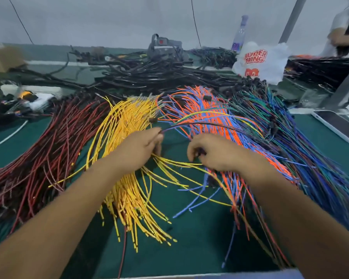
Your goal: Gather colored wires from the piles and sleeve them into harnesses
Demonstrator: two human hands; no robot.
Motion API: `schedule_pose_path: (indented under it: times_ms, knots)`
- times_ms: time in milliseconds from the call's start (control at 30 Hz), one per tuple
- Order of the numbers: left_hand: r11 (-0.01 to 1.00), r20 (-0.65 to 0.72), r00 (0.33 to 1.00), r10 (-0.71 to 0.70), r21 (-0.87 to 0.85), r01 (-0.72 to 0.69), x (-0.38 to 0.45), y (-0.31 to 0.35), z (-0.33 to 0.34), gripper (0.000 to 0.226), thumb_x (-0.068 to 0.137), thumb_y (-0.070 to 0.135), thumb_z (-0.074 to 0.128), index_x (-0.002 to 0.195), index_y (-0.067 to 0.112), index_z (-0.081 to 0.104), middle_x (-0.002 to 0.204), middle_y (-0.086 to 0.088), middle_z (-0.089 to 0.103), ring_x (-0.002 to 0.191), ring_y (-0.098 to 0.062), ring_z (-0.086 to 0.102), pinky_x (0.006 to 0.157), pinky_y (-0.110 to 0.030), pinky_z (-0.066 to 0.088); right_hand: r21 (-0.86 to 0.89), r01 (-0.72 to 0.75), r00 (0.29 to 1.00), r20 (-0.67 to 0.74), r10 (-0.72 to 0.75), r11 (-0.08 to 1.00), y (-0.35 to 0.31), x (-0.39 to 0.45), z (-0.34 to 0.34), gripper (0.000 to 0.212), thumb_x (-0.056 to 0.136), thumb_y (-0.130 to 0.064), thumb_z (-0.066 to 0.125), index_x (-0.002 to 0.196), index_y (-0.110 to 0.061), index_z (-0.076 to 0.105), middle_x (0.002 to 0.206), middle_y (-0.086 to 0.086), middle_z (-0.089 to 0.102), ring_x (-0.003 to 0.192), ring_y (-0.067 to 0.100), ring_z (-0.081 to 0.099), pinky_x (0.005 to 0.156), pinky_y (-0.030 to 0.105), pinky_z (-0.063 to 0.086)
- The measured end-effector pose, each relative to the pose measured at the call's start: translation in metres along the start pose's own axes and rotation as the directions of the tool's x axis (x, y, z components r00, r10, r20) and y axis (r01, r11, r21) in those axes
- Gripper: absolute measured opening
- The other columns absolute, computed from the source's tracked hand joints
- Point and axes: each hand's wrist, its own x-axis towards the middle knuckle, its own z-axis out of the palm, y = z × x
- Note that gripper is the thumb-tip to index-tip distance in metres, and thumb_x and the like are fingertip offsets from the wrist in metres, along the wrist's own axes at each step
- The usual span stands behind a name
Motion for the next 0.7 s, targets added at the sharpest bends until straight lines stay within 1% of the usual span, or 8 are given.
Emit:
schedule_pose_path:
  times_ms: [67, 167, 300, 433, 467, 533, 633, 700]
  knots:
    - [0.996, 0.038, 0.999, -0.028, 0.09, 0.025, -0.004, -0.004, -0.009, 0.032, 0.103, 0.028, 0.035, 0.083, 0.009, 0.051, 0.075, -0.006, 0.059, 0.071, -0.018, 0.053, 0.068, -0.034, 0.037, -0.047, -0.025, 0.999, 0.028, 0.026, 0.999, 0.02, -0.013, -0.012, 0.035, 0.071, 0.014, 0.051, 0.085, -0.01, 0.071, 0.083, -0.001, 0.063, 0.08, 0.014, 0.056, 0.078, 0.03, 0.045]
    - [0.995, 0.054, 0.997, -0.057, 0.085, 0.052, -0.009, -0.01, -0.021, 0.03, 0.103, 0.023, 0.035, 0.089, 0.0, 0.048, 0.083, -0.026, 0.055, 0.078, -0.038, 0.052, 0.072, -0.044, 0.04, -0.087, -0.048, 0.999, 0.015, 0.049, 0.995, 0.044, -0.027, -0.026, 0.029, 0.07, 0.014, 0.055, 0.079, -0.008, 0.071, 0.083, 0.0, 0.065, 0.083, 0.018, 0.06, 0.077, 0.025, 0.043]
    - [0.985, 0.032, 0.991, -0.131, 0.113, 0.126, -0.006, -0.015, -0.027, 0.03, 0.103, 0.022, 0.036, 0.084, 0.002, 0.048, 0.083, -0.024, 0.059, 0.068, -0.031, 0.048, 0.06, -0.038, 0.033, -0.174, -0.102, 0.995, -0.002, 0.104, 0.979, 0.043, -0.018, -0.023, 0.029, 0.073, 0.011, 0.056, 0.082, -0.011, 0.072, 0.088, 0.002, 0.068, 0.089, 0.02, 0.063, 0.08, 0.026, 0.044]
    - [0.984, -0.027, 0.985, -0.168, 0.06, 0.169, 0.001, -0.023, -0.019, 0.031, 0.103, 0.026, 0.034, 0.079, 0.01, 0.044, 0.075, -0.01, 0.064, 0.071, -0.029, 0.055, 0.067, -0.044, 0.043, -0.153, -0.125, 0.991, -0.062, 0.117, 0.98, 0.012, -0.008, -0.012, 0.017, 0.084, -0.009, 0.057, 0.087, -0.017, 0.073, 0.087, 0.002, 0.072, 0.085, 0.018, 0.065, 0.076, 0.027, 0.048]
    - [0.986, -0.05, 0.986, -0.161, 0.026, 0.163, 0.002, -0.025, -0.017, 0.031, 0.103, 0.027, 0.034, 0.076, 0.013, 0.043, 0.071, -0.005, 0.064, 0.068, -0.022, 0.056, 0.064, -0.041, 0.044, -0.135, -0.107, 0.994, -0.037, 0.103, 0.985, 0.001, -0.008, -0.01, 0.013, 0.086, -0.02, 0.06, 0.085, -0.016, 0.072, 0.079, 0.0, 0.07, 0.077, 0.014, 0.064, 0.07, 0.027, 0.047]
    - [0.987, -0.094, 0.983, -0.158, -0.048, 0.154, 0.003, -0.024, -0.014, 0.033, 0.103, 0.029, 0.033, 0.073, 0.018, 0.041, 0.069, 0.0, 0.065, 0.054, -0.005, 0.049, 0.057, -0.032, 0.039, -0.109, -0.114, 0.987, 0.102, 0.125, 0.988, -0.02, -0.012, -0.011, 0.032, 0.084, -0.044, 0.064, 0.076, -0.013, 0.069, 0.06, -0.002, 0.063, 0.057, 0.008, 0.06, 0.058, 0.027, 0.046]
    - [0.981, -0.144, 0.973, -0.181, -0.101, 0.167, 0.002, -0.025, -0.01, 0.034, 0.103, 0.03, 0.032, 0.073, 0.018, 0.042, 0.071, 0.001, 0.067, 0.052, -0.005, 0.046, 0.055, -0.03, 0.038, -0.13, -0.161, 0.883, 0.424, 0.202, 0.978, -0.042, -0.025, -0.012, 0.05, 0.071, -0.058, 0.072, 0.067, -0.009, 0.067, 0.049, -0.002, 0.06, 0.047, 0.016, 0.057, 0.048, 0.025, 0.045]
    - [0.972, -0.169, 0.962, -0.216, -0.128, 0.196, 0.002, -0.026, -0.008, 0.034, 0.103, 0.031, 0.03, 0.077, 0.015, 0.045, 0.071, 0.002, 0.067, 0.057, -0.013, 0.049, 0.057, -0.033, 0.041, -0.218, -0.131, 0.837, 0.498, 0.226, 0.967, -0.049, -0.03, -0.011, 0.047, 0.069, -0.054, 0.076, 0.07, -0.008, 0.069, 0.049, -0.004, 0.058, 0.045, 0.013, 0.053, 0.047, 0.022, 0.04]
